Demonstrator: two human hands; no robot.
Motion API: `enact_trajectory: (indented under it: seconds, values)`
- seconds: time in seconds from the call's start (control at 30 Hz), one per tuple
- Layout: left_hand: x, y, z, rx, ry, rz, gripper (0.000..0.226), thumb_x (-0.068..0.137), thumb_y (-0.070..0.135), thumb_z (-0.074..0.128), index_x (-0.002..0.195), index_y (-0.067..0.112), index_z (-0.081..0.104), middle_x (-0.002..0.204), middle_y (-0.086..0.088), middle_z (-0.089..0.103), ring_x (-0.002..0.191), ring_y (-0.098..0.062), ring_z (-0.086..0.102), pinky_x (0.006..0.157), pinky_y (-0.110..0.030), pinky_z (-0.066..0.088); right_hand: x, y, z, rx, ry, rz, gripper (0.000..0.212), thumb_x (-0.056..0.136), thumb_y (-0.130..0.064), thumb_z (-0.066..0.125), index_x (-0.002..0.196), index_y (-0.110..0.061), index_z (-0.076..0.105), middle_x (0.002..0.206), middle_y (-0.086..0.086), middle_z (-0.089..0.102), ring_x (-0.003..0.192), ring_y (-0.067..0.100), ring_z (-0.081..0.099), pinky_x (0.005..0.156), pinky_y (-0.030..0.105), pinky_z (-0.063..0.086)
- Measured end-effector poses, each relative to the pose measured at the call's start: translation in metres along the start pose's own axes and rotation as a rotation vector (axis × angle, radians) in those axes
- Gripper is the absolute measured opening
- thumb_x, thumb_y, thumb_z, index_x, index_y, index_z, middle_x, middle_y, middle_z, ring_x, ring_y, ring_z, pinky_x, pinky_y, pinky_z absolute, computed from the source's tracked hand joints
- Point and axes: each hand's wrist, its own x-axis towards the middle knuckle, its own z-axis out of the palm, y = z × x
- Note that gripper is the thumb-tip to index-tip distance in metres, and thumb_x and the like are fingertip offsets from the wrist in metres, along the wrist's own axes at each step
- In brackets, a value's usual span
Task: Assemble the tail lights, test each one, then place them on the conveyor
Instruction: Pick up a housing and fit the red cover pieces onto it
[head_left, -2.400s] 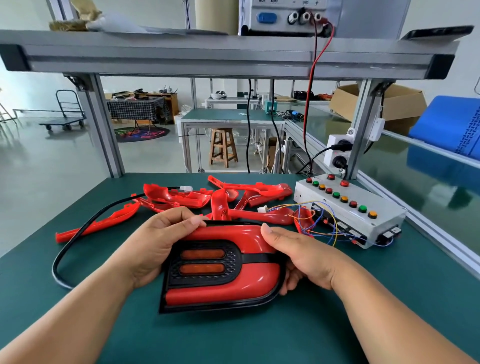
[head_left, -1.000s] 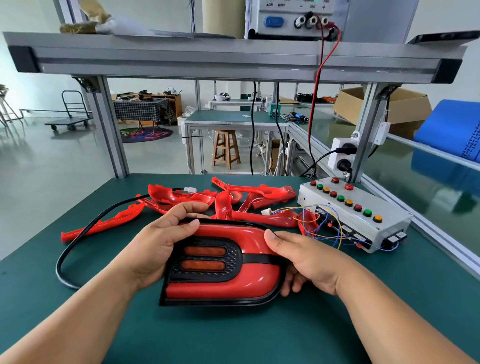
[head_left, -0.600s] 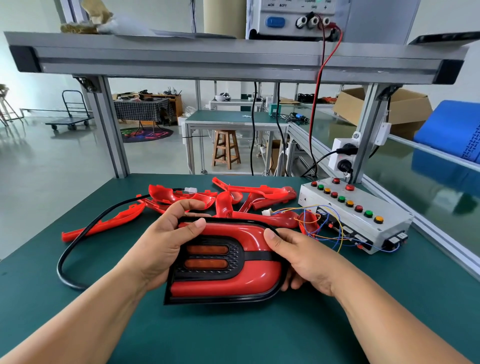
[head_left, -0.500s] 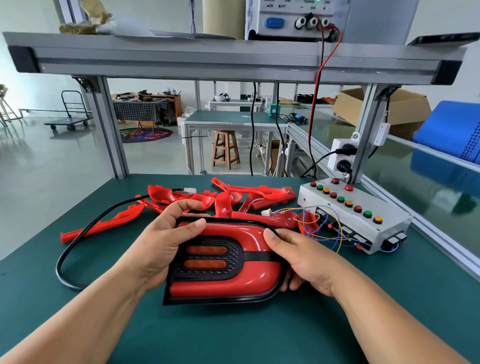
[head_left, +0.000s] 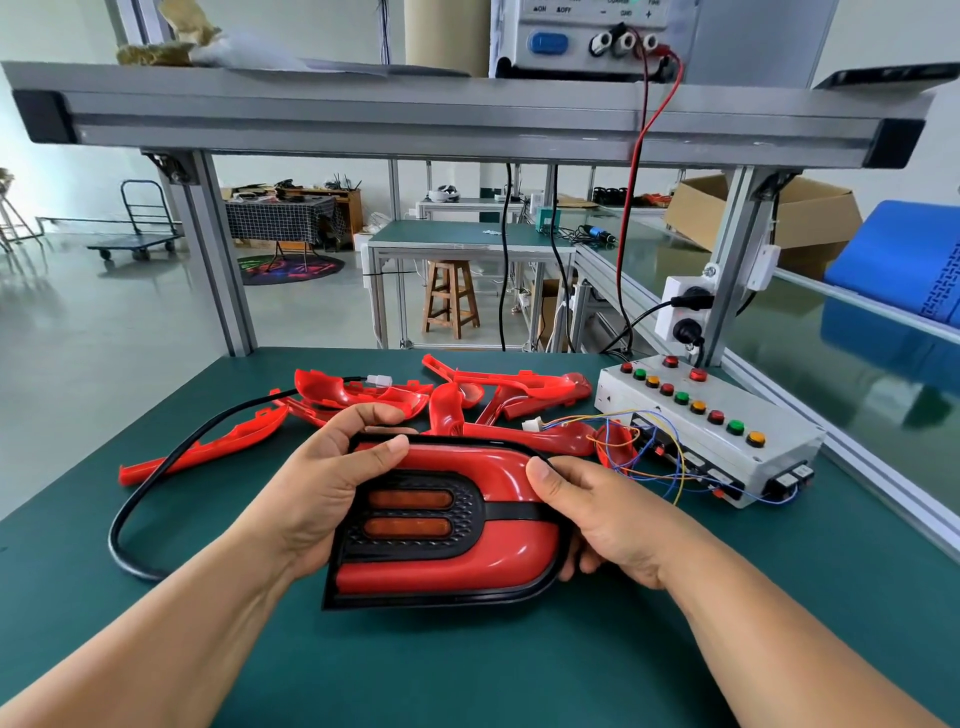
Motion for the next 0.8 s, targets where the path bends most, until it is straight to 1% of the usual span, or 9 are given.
enact_trajectory:
  seconds: [0.17,0.3,0.4,0.47,0.5,0.57,0.6,0.7,0.8]
  values:
    - [-0.002,0.0,-0.002,0.02,-0.028,0.026,0.027,0.074,0.013,0.066,0.097,0.027,0.069,0.092,-0.013,0.067,0.074,-0.032,0.071,0.061,-0.05,0.058,-0.002,-0.004,-0.002,0.018,-0.031,0.029,0.06,0.071,-0.073,0.049,0.104,-0.025,0.059,0.068,-0.003,0.07,0.049,0.019,0.063,0.038,0.02,0.04]
    - [-0.003,0.002,-0.003,0.019,-0.045,0.05,0.03,0.077,0.011,0.063,0.105,0.021,0.066,0.103,-0.013,0.064,0.08,-0.034,0.069,0.067,-0.056,0.058,-0.005,-0.008,-0.001,0.03,-0.044,0.05,0.073,0.063,-0.08,0.047,0.108,-0.024,0.059,0.066,-0.001,0.069,0.052,0.018,0.063,0.042,0.02,0.044]
    - [-0.005,0.003,-0.002,0.028,-0.077,0.082,0.029,0.076,0.01,0.063,0.103,0.021,0.066,0.102,-0.005,0.066,0.078,-0.029,0.07,0.064,-0.051,0.058,-0.006,-0.009,0.001,0.026,-0.013,0.055,0.074,0.059,-0.078,0.052,0.106,-0.023,0.062,0.067,-0.003,0.07,0.055,0.016,0.065,0.047,0.02,0.048]
    - [-0.006,0.004,-0.002,0.038,-0.087,0.118,0.028,0.074,0.01,0.064,0.098,0.024,0.067,0.101,-0.003,0.066,0.077,-0.026,0.07,0.063,-0.048,0.058,-0.006,-0.008,0.0,0.052,0.0,0.019,0.069,0.059,-0.075,0.056,0.102,-0.023,0.068,0.079,-0.005,0.073,0.068,0.013,0.068,0.058,0.023,0.052]
    - [-0.006,0.004,-0.003,0.054,-0.087,0.146,0.028,0.073,0.01,0.065,0.095,0.026,0.068,0.099,-0.002,0.066,0.078,-0.023,0.069,0.063,-0.044,0.059,-0.005,-0.007,-0.001,0.092,0.007,-0.012,0.065,0.061,-0.071,0.059,0.103,-0.023,0.07,0.089,-0.006,0.075,0.079,0.012,0.069,0.069,0.026,0.054]
    - [-0.006,0.003,-0.002,0.098,-0.082,0.202,0.027,0.072,0.01,0.067,0.091,0.029,0.069,0.096,0.001,0.067,0.078,-0.017,0.068,0.063,-0.037,0.059,-0.003,-0.006,0.003,0.261,0.01,-0.062,0.055,0.065,-0.056,0.067,0.105,-0.018,0.071,0.104,-0.001,0.075,0.099,0.016,0.069,0.09,0.033,0.053]
    - [-0.005,0.002,-0.002,0.115,-0.08,0.221,0.027,0.071,0.01,0.067,0.089,0.03,0.069,0.095,0.002,0.067,0.078,-0.014,0.068,0.064,-0.034,0.059,-0.002,-0.006,0.007,0.384,0.002,-0.072,0.049,0.067,-0.048,0.07,0.104,-0.016,0.071,0.106,0.004,0.074,0.101,0.019,0.069,0.094,0.036,0.053]
    - [-0.003,-0.001,-0.001,0.119,-0.071,0.237,0.027,0.071,0.01,0.068,0.091,0.028,0.068,0.093,0.004,0.067,0.076,-0.014,0.069,0.062,-0.034,0.058,0.0,-0.004,0.016,0.642,-0.009,-0.095,0.029,0.071,-0.03,0.07,0.095,-0.014,0.074,0.103,0.012,0.074,0.091,0.021,0.07,0.085,0.037,0.057]
    - [0.0,-0.003,0.0,0.076,-0.052,0.209,0.029,0.071,0.011,0.069,0.098,0.021,0.064,0.094,0.002,0.067,0.074,-0.022,0.07,0.059,-0.042,0.058,0.002,-0.004,0.018,0.669,0.024,-0.109,0.023,0.073,-0.028,0.069,0.089,-0.014,0.076,0.095,0.011,0.075,0.083,0.02,0.072,0.075,0.034,0.06]
